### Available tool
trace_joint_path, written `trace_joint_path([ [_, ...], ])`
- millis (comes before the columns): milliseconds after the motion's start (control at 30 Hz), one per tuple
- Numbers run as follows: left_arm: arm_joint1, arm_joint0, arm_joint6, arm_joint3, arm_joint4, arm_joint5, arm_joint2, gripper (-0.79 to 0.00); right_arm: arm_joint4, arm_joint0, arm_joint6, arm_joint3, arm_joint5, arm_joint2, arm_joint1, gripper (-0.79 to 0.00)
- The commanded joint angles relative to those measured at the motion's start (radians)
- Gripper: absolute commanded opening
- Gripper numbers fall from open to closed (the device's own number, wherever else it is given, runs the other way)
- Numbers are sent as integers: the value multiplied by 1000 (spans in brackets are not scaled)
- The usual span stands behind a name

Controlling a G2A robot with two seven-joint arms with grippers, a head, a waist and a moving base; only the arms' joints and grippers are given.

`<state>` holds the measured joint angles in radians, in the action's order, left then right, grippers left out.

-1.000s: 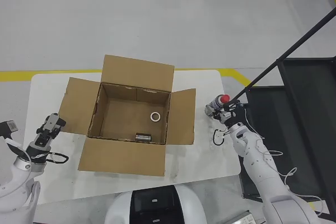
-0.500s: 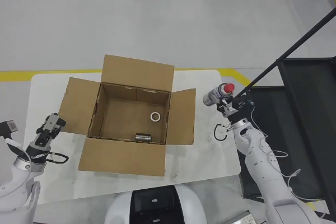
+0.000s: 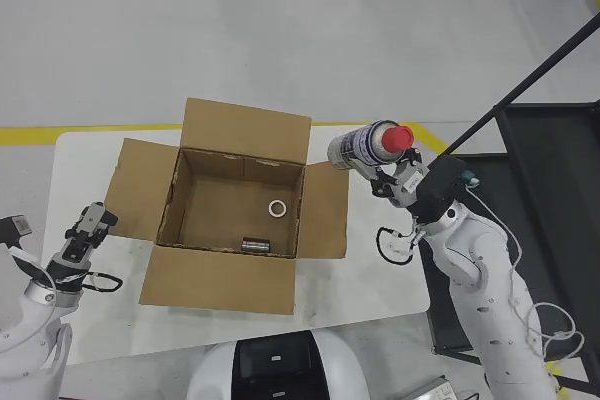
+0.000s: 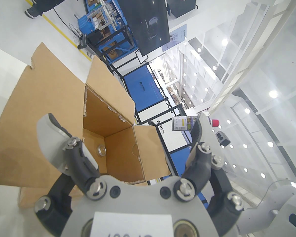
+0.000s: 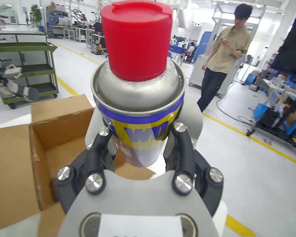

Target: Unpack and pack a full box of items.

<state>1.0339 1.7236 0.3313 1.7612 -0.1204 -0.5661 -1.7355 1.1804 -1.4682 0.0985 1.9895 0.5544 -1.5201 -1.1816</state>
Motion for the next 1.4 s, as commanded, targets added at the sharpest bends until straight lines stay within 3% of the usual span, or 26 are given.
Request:
trace_joint_path([
  [0, 0, 0, 0, 0, 0, 0, 0, 0, -46, 25, -127, 28, 0, 63, -3, -785],
  [167, 0, 0, 0, 0, 0, 0, 0, 0, -121, 132, -350, -28, -33, 229, -16, -785],
  [267, 0, 0, 0, 0, 0, 0, 0, 0, -190, 205, -423, -97, -68, 302, -28, -785],
  [933, 0, 0, 0, 0, 0, 0, 0, 0, -195, 229, -442, -114, -102, 320, -32, -785],
  [1167, 0, 0, 0, 0, 0, 0, 0, 0, -256, 425, -805, -158, -161, 449, -50, -785],
  [1333, 0, 0, 0, 0, 0, 0, 0, 0, -395, 593, -1059, -320, -241, 592, -86, -785],
  [1367, 0, 0, 0, 0, 0, 0, 0, 0, -410, 623, -1066, -346, -249, 619, -95, -785],
])
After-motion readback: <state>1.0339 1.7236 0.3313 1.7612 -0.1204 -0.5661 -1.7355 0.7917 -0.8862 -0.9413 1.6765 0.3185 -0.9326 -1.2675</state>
